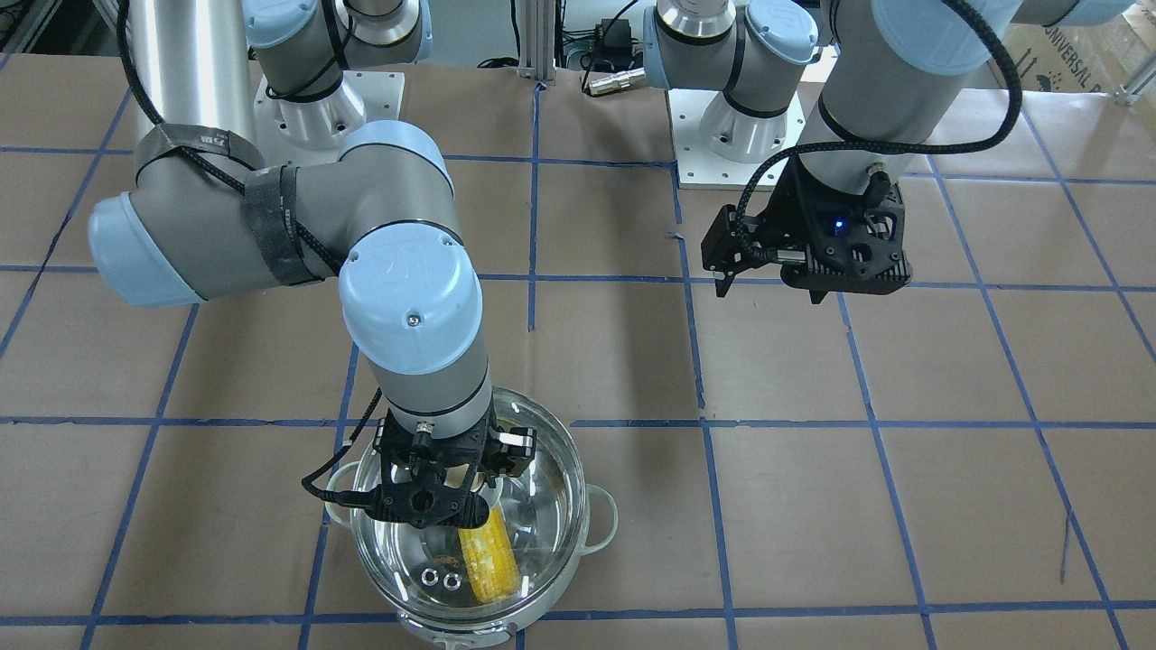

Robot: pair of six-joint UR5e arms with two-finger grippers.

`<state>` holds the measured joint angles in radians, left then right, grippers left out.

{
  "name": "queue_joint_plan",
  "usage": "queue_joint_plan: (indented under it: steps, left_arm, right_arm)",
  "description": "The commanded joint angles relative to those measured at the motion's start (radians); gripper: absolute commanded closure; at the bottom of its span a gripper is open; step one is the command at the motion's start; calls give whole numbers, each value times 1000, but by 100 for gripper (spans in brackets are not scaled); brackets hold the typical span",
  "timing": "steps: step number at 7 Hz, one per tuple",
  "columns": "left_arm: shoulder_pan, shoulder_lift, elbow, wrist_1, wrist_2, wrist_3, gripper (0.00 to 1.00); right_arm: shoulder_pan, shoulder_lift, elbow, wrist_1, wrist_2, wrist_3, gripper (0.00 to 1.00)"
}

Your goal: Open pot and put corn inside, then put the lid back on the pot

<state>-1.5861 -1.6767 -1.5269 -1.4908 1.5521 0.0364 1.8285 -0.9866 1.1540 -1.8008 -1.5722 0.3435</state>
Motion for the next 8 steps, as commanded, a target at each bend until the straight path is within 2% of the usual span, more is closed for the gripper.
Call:
queue_joint_plan:
  steps: [1,5,8]
  left_arm:
    - [-2,0,4,1,-1,-3,0]
    - [-2,0,-1,11,-1,-7,0]
    - [-2,0,-3,12,-1,-7,0]
  right_arm:
    - [-2,0,0,0,1,0,78]
    - [-5,0,-2,0,3,0,76]
    - [-5,2,-1,-38,3,2,54]
